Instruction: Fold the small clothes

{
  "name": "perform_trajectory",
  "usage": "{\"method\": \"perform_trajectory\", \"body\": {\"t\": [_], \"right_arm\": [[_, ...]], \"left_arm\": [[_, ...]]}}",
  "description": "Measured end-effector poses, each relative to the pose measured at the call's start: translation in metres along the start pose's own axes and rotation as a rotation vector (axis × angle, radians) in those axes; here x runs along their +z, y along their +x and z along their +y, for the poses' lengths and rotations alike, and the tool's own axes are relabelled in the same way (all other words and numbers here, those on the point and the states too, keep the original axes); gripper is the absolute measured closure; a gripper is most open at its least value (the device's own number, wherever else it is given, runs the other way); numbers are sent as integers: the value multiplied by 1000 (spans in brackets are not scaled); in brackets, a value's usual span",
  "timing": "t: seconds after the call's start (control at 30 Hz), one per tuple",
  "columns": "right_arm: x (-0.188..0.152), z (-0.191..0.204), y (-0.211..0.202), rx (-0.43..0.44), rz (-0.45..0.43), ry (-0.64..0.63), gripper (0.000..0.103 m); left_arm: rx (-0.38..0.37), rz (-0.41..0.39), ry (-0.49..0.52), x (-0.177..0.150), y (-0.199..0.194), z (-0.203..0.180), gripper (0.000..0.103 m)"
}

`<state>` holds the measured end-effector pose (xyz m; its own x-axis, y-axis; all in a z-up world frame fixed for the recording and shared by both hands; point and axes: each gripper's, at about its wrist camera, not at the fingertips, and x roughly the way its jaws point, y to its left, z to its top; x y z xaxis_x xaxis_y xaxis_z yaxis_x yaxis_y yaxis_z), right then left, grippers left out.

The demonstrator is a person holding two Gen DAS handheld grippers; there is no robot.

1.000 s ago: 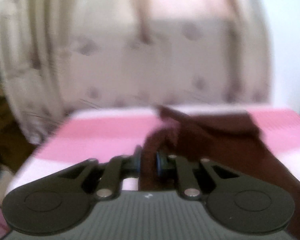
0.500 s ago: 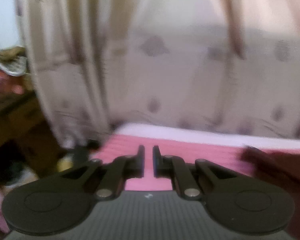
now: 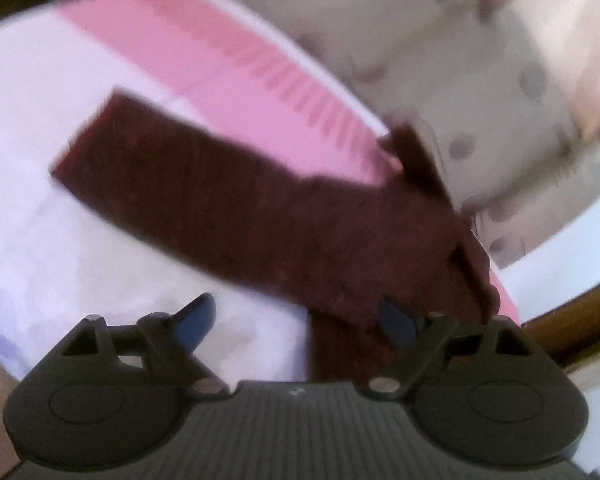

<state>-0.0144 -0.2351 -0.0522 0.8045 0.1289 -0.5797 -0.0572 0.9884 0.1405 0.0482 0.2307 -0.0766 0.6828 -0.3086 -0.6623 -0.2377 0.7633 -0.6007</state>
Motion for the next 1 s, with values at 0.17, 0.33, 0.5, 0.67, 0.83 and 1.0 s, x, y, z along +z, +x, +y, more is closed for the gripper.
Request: {"method": "perform_trajectory", "body": {"t": [0.17,0.33,0.5,0.67,0.83,1.0], "right_arm": [[-2,-4,-3,-13,1,15,0],[-3,-12,-4,-39,-2,37,0],[-3,-9,4,-26,17,33,0],[-3,-6,6,-27,18,25,0],[-4,-7,9,-25,35,42,0],[-4,-8,9,-36,37,36,0]], "left_arm": [[-3,-26,-99,2,26,13,16],[2,-74,-128,10,34,17,20],[60,-77,-151,16,42,26,78],[21,-104,-184,14,41,35,82],[8,-175,-211,9,40,37,88],[88,-301,-113,28,27,24,92]]}}
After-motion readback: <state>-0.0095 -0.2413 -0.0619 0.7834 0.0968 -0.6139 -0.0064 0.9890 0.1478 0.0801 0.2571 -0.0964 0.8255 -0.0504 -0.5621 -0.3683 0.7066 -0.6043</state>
